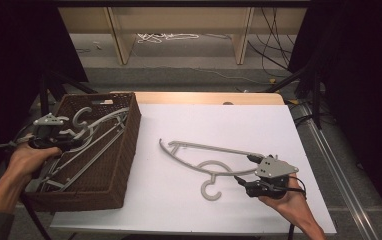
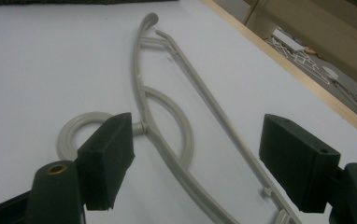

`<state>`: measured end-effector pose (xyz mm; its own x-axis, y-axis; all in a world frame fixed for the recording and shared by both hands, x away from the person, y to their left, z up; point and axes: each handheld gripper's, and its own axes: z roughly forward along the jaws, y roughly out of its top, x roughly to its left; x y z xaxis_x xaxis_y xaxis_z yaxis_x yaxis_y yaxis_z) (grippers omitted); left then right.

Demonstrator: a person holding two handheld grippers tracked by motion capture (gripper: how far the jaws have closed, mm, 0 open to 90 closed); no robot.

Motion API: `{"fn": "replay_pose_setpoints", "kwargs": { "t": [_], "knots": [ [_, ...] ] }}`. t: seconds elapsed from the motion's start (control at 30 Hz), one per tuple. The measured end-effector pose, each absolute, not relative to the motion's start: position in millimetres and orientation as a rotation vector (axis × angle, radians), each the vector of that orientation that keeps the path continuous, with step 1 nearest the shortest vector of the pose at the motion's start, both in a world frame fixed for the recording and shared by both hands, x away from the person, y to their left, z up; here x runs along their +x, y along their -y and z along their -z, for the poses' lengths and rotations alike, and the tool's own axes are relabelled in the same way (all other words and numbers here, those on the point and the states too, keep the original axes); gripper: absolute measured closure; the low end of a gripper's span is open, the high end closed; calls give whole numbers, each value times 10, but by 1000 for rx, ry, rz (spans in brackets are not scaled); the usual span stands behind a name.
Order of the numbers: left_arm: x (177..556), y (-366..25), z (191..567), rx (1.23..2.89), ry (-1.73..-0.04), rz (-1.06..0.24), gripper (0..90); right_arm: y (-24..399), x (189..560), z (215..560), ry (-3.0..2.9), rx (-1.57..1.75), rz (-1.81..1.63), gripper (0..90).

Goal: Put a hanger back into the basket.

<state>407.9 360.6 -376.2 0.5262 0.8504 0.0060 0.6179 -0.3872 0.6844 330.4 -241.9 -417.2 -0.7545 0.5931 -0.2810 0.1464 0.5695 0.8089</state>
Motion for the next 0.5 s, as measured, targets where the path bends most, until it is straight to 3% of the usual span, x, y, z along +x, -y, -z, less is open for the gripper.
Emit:
{"fn": "replay_pose_setpoints", "kwargs": {
  "t": [0.3, 0.5],
  "knots": [
    [4117, -3591, 3934, 2115, -1302, -398, 789, 2421, 3306, 4174, -2272, 589, -1096, 272],
    [4151, -3654, 4009, 2096, -1369, -436, 780, 2428, 3310, 4175, -2275, 592, -1097, 272]
  ]
}}
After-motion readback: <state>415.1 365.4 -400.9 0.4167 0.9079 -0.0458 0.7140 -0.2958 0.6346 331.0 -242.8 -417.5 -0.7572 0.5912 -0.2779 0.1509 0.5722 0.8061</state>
